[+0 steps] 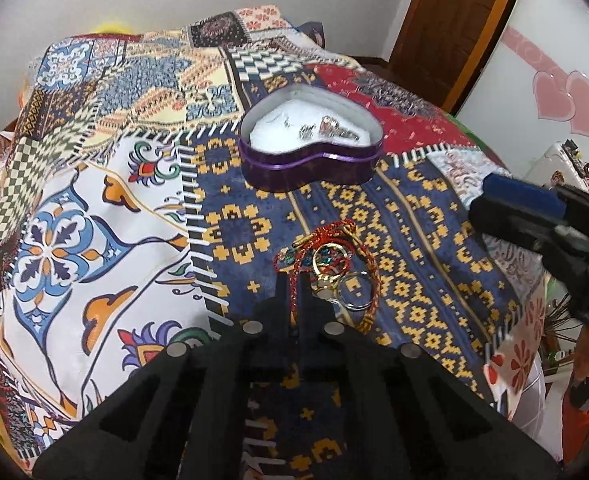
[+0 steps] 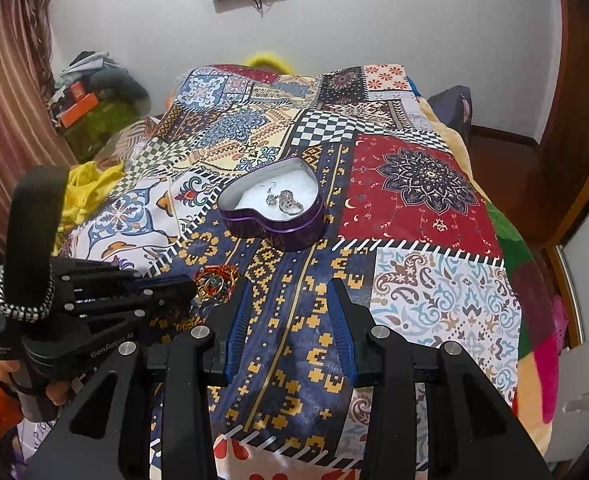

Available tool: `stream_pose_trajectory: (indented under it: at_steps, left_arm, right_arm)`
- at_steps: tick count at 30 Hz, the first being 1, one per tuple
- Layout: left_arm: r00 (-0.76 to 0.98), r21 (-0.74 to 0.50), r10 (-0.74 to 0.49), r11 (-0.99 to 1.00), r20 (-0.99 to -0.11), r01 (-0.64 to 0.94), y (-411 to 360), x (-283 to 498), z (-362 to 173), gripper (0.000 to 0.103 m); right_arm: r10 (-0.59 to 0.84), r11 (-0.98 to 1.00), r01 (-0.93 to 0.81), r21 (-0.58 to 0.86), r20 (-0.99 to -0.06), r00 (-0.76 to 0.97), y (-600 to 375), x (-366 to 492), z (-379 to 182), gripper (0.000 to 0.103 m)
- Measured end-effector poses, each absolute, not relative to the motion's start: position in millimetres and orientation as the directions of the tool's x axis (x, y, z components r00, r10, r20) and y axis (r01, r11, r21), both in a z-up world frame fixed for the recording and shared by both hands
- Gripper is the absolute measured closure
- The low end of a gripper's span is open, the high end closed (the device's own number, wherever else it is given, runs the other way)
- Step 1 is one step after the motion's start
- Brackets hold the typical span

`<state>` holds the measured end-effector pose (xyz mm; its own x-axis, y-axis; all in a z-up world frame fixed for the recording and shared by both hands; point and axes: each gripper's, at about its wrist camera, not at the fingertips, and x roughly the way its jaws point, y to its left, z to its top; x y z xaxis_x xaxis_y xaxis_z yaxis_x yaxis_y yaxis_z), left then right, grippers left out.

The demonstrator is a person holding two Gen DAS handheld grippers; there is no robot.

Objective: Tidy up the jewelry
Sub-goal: 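Withdraw the right tool while the left tool moves to the orange beaded bracelet, then grasp the orange beaded bracelet with the left tool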

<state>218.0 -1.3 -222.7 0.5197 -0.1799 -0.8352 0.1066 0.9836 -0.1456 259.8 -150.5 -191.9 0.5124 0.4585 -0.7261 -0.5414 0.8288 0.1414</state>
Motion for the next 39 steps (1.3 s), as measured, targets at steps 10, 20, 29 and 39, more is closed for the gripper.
stream_pose_trajectory:
  at_steps: [10, 20, 29, 39]
  left_arm:
    - [0.623, -0.115, -0.149, 0.989, -0.768, 0.094, 15, 191, -181, 0.102]
    - [0.626, -0.113, -0.116, 0.993, -0.771, 0.045, 45, 178, -189, 0.102]
    - [0.634, -0.129, -0.121, 0.991, -0.764, 0.034, 54, 174, -192, 0.102]
    - [0.657, -0.127, -0.12, 0.991, -0.744, 0.037, 49, 177, -178, 0.102]
  right_arm:
    - [0.47, 0.796, -0.589, 0.141, -0.756, 0.455, -133, 248, -203, 0.068]
    - [0.441, 0.745, -0.661, 0.089, -0.809, 0.389, -91, 245, -230, 0.068]
    - [0.447, 0.71, -0.703, 0.04, -0.797, 0.406, -84, 244, -232, 0.084]
    - [0.463, 0.737, -0.673, 0.06, -0.77, 0.438, -92, 243, -218, 0.084]
